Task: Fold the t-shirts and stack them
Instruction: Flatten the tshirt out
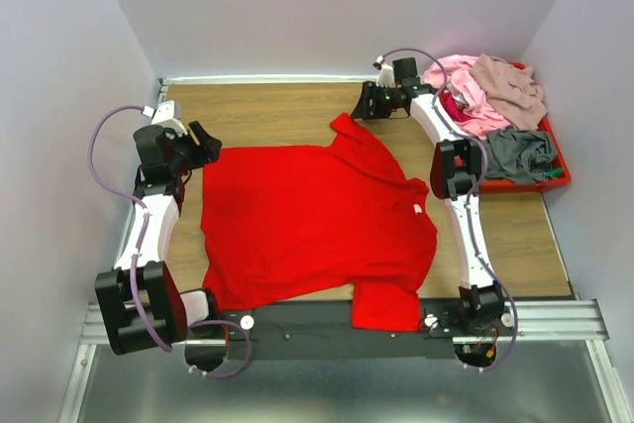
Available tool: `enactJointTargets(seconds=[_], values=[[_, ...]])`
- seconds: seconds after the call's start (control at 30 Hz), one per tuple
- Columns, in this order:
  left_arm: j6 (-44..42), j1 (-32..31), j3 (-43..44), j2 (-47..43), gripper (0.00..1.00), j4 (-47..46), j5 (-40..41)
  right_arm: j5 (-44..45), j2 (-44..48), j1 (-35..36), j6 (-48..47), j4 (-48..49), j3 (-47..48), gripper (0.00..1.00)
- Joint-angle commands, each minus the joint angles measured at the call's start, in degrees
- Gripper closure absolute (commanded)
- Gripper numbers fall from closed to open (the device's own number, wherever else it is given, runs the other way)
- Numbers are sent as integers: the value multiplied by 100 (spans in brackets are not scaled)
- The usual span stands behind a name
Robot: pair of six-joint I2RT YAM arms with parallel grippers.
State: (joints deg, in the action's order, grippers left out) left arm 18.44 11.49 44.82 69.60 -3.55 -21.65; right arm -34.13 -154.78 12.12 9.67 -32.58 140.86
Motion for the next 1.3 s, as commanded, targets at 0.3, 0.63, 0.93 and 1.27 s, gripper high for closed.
enactJointTargets(seconds=[0.3,0.63,0.93,1.27], values=[[-130,-24,1,132,31,65,196,-638,-852,177,624,305,416,52],[-121,-24,18,168,31,74,214,-535,-668,168,300,296,495,91],[-33,12,97,484,31,188,574,626,62,133,-396,313,689,100],[196,556,887,1906,34,100,697,565,1107,62,-914,313,-532,99]])
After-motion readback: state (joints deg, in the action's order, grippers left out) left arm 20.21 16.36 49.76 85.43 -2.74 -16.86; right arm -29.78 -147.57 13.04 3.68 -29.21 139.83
